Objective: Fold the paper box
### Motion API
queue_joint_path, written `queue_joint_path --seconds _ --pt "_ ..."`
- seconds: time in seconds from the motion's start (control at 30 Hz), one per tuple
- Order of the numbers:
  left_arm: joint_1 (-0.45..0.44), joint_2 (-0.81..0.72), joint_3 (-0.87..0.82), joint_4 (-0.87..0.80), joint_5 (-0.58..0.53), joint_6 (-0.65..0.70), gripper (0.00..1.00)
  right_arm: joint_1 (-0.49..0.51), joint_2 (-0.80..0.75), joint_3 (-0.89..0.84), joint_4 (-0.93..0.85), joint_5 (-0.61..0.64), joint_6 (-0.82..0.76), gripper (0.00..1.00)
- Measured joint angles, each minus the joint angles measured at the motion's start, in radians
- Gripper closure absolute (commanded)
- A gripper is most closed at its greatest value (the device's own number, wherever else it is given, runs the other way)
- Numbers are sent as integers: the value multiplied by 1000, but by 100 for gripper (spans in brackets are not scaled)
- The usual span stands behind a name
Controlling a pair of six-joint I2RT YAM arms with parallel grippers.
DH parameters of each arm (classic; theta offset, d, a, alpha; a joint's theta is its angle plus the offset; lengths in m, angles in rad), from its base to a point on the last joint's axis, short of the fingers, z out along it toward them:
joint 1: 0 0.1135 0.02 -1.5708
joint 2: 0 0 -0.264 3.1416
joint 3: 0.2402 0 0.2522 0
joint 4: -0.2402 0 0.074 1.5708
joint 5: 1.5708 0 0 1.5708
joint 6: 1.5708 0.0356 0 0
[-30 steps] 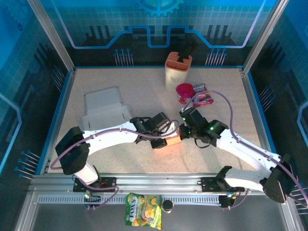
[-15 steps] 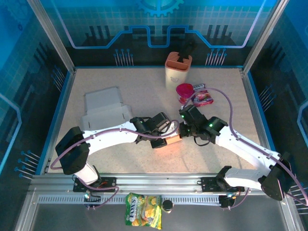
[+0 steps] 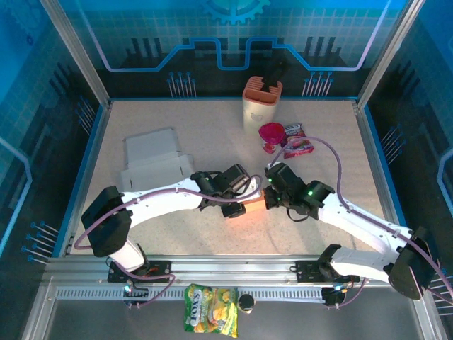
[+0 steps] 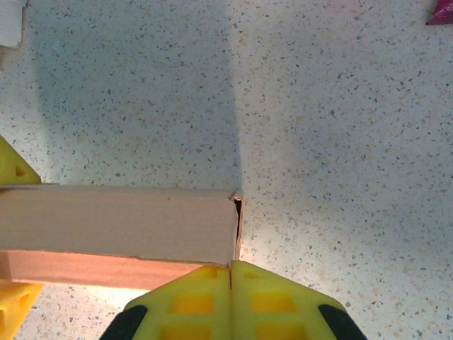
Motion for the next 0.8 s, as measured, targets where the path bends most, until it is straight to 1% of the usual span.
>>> queue_joint_path --seconds 0.17,0.37,0.43,0.5,0.57,0.7,0.8 --pt "4 -31 -26 15 -2 -31 38 13 0 0 0 21 5 100" --pt "4 -152 -82 40 -22 -121 35 23 5 2 -10 37 31 100" --pt "1 -204 -93 47 -52 -172 39 29 14 9 -18 47 42 100" --pt "-8 -268 -102 43 -108 -253 48 35 24 20 -27 54 57 100" --pt "-17 -330 -105 21 -160 -344 52 41 34 35 -45 57 69 100" --pt "-23 -411 -108 -44 -219 -520 54 49 52 72 -64 59 86 100" --pt "-23 -416 -122 -97 -230 -605 55 49 57 84 -76 58 93 100"
